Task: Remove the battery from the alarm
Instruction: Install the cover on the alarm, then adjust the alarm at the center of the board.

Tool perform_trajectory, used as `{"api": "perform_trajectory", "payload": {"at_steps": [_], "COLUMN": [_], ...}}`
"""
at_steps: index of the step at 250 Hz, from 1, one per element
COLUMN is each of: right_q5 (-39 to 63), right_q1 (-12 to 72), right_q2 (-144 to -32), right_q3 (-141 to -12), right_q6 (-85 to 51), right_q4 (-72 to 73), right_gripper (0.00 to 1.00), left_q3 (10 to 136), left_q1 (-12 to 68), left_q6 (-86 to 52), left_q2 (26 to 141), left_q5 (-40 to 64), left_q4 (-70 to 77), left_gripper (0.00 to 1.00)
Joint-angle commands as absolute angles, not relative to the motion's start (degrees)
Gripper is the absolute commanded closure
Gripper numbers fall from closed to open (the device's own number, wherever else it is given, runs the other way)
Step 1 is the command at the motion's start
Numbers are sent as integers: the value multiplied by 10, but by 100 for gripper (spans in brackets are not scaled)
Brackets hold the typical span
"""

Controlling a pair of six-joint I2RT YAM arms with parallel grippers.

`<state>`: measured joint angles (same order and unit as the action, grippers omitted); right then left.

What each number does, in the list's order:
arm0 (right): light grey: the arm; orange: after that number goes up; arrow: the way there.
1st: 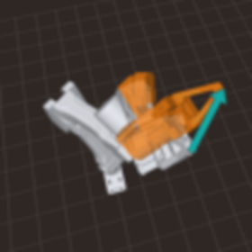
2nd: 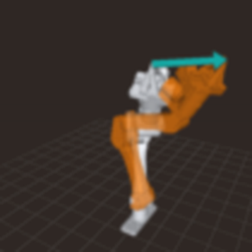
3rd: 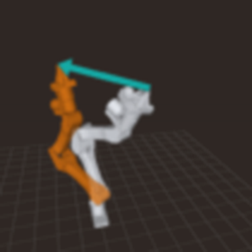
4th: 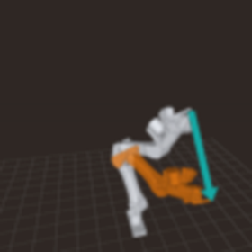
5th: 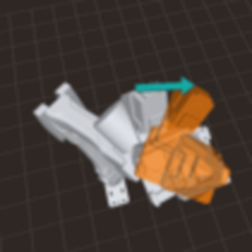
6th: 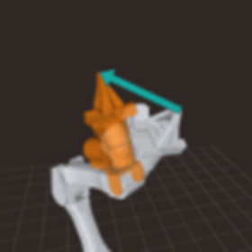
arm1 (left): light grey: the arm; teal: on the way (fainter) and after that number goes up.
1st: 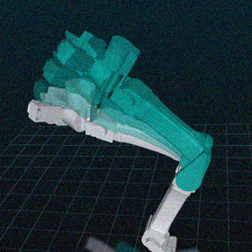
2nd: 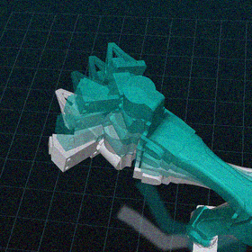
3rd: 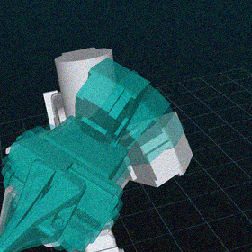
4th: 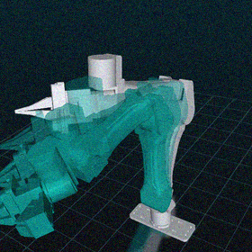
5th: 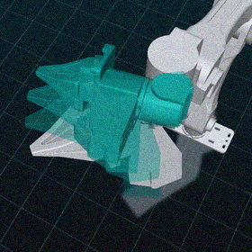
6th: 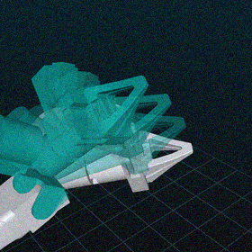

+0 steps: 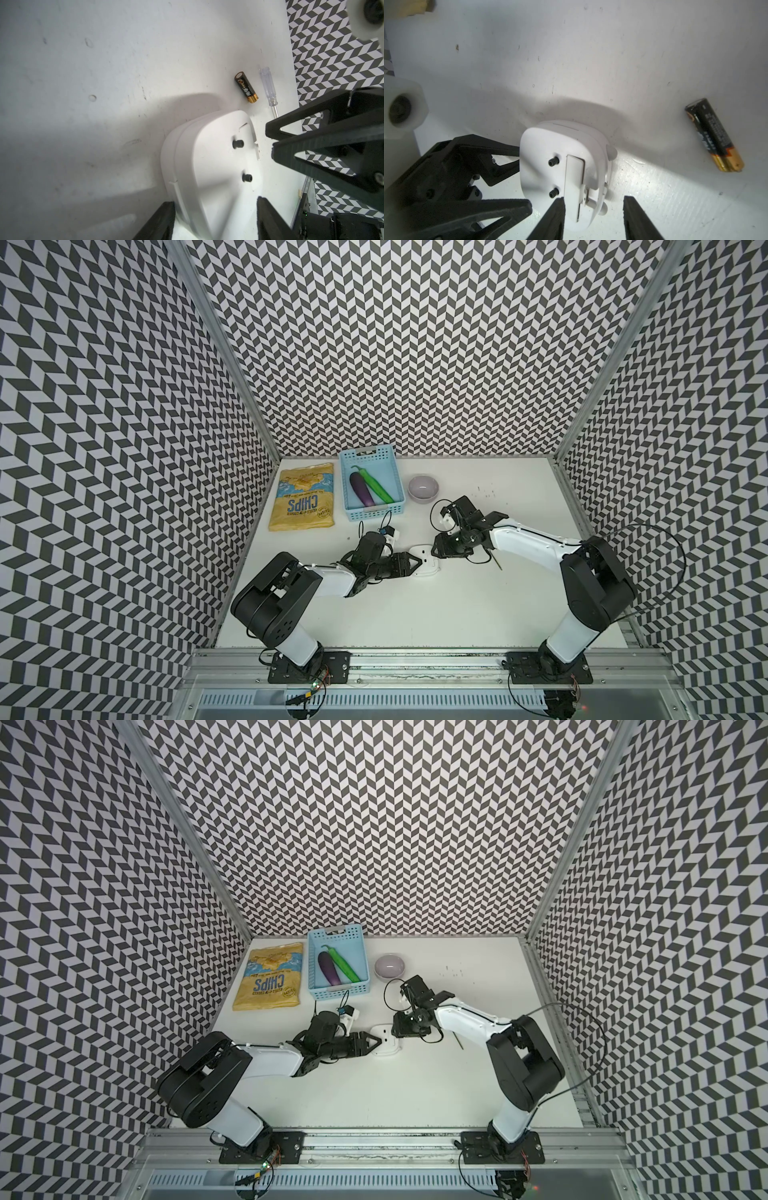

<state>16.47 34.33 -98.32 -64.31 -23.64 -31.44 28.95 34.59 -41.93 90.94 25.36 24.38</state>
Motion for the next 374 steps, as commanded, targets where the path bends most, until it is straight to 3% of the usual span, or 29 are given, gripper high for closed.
{"api": "perform_trajectory", "payload": {"at_steps": [1, 182, 202, 228, 246, 278, 326, 374], "right_q5": [142, 121, 141, 141, 129, 131, 218, 281], "right_q1": [343, 345, 344, 343, 343, 342, 344, 343], "right_q2": [-1006, -1033, -1009, -940, -897, -849, -824, -902], "right_q3": [-659, -604, -634, -682, -687, -632, -518, -563], "right_q6": [-216, -199, -183, -98, -23, 146, 451, 558], "right_q4": [-319, -294, -286, -264, -241, -179, -129, -189], "right_gripper": [50, 52, 46, 24, 0, 0, 0, 0], "left_q3": [287, 279, 269, 256, 241, 187, 125, 113], "left_q1": [345, 341, 335, 323, 316, 295, 238, 213], "left_q6": [-417, -419, -420, -413, -412, -437, -462, -461], "left_q2": [896, 872, 850, 795, 745, 645, 556, 538], "left_q5": [252, 241, 235, 224, 206, 170, 175, 185], "left_q4": [249, 244, 248, 233, 214, 201, 188, 171], "left_gripper": [39, 38, 37, 29, 18, 0, 0, 0]}}
